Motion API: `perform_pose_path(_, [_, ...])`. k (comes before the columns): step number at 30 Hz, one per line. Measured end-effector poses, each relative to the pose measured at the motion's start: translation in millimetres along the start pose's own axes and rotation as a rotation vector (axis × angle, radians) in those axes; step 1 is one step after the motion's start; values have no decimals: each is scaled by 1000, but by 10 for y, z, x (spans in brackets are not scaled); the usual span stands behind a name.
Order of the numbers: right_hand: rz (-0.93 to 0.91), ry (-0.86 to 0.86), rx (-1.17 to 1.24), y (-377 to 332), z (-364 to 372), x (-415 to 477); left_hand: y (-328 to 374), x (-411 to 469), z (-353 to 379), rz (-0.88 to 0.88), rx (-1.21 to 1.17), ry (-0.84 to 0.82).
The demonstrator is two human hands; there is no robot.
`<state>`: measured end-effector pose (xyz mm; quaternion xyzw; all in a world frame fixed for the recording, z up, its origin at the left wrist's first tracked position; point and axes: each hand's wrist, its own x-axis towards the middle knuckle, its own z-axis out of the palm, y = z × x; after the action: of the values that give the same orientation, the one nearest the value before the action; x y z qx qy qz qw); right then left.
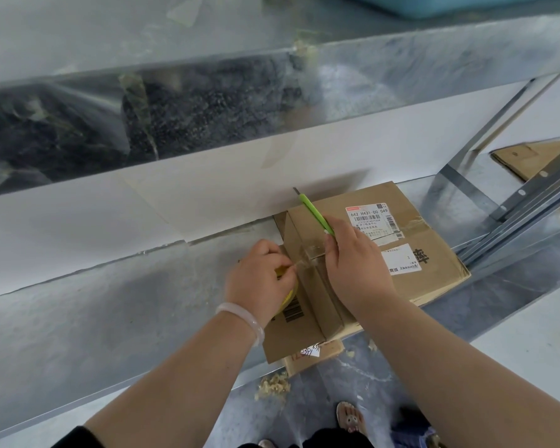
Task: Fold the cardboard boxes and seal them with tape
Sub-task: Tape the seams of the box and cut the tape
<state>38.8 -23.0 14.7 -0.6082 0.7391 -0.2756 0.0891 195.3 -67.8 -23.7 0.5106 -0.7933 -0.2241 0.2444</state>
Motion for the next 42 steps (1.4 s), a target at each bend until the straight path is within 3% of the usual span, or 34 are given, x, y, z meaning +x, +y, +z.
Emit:
perform_pose_path(4, [7, 8, -12, -50, -181, -176, 4, -12, -8, -18, 7, 4])
perform_pose_path(11, [42, -247, -18, -216, -419, -849, -24, -49, -43, 1, 14, 12])
perform_pose_path(18, [122, -410, -179, -345, -320, -796, -40, -37, 4, -18, -11, 41])
perform_pose_path(31, [145, -532, -478, -547, -238, -560, -31, -32, 17, -27, -33, 59])
perform_pose_path(42, [140, -532, -484, -544, -242, -561, -27, -28, 16, -8, -63, 54])
